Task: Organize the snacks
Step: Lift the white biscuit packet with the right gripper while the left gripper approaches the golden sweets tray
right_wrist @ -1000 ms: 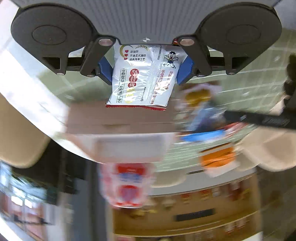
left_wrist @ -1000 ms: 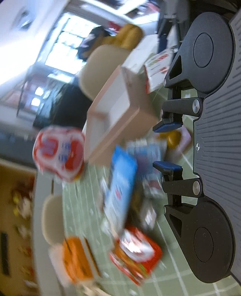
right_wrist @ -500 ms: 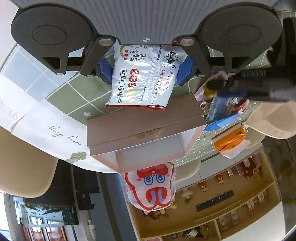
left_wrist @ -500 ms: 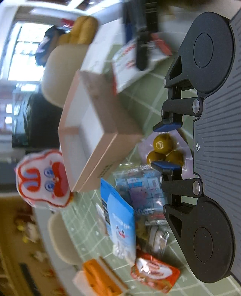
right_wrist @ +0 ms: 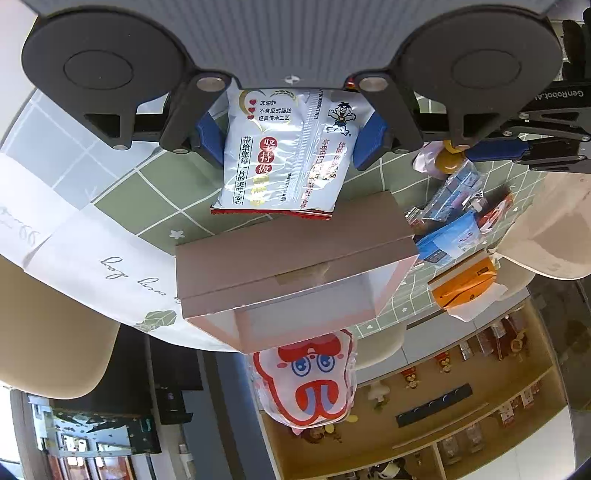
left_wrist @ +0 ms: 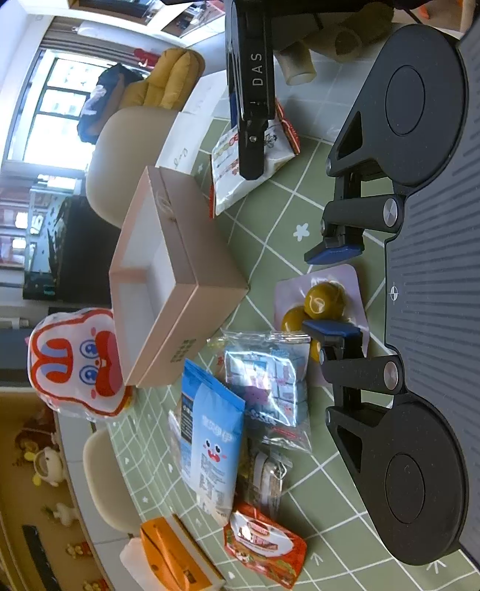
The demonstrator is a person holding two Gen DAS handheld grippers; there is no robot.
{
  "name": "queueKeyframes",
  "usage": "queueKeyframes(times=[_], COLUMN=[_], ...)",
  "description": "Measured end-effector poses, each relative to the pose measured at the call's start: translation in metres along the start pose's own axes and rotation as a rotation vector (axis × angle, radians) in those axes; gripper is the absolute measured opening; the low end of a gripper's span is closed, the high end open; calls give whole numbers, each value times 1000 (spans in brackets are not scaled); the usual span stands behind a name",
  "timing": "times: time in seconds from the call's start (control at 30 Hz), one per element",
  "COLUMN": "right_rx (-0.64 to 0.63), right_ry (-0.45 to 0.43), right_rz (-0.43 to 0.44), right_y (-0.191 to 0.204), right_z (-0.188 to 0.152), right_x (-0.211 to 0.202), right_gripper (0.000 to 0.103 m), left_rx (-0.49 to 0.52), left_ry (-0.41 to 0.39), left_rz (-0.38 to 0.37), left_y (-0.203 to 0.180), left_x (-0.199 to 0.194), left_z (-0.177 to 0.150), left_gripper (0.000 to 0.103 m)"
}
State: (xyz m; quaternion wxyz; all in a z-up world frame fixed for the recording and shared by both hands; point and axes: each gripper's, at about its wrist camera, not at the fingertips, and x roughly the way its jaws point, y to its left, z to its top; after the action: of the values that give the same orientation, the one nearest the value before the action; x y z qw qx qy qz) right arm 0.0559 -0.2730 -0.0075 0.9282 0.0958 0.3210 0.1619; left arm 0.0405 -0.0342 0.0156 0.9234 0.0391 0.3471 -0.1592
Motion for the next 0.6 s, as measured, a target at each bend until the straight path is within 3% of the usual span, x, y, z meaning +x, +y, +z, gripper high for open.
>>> queueKeyframes(times=[0.27,0.6], right_rx=[-10,-9], right_ry=[7,9], right_rz=[-19,-22], right_y=[2,2], right_z=[0,0], right_x=[2,2], right_gripper=[74,74], left_rx=[-18,-11], left_ry=[-8,-4], left_rz=[-25,-60], left_y=[1,-4], left_x=[0,1], left_z=[-1,0], left_gripper=[42,62])
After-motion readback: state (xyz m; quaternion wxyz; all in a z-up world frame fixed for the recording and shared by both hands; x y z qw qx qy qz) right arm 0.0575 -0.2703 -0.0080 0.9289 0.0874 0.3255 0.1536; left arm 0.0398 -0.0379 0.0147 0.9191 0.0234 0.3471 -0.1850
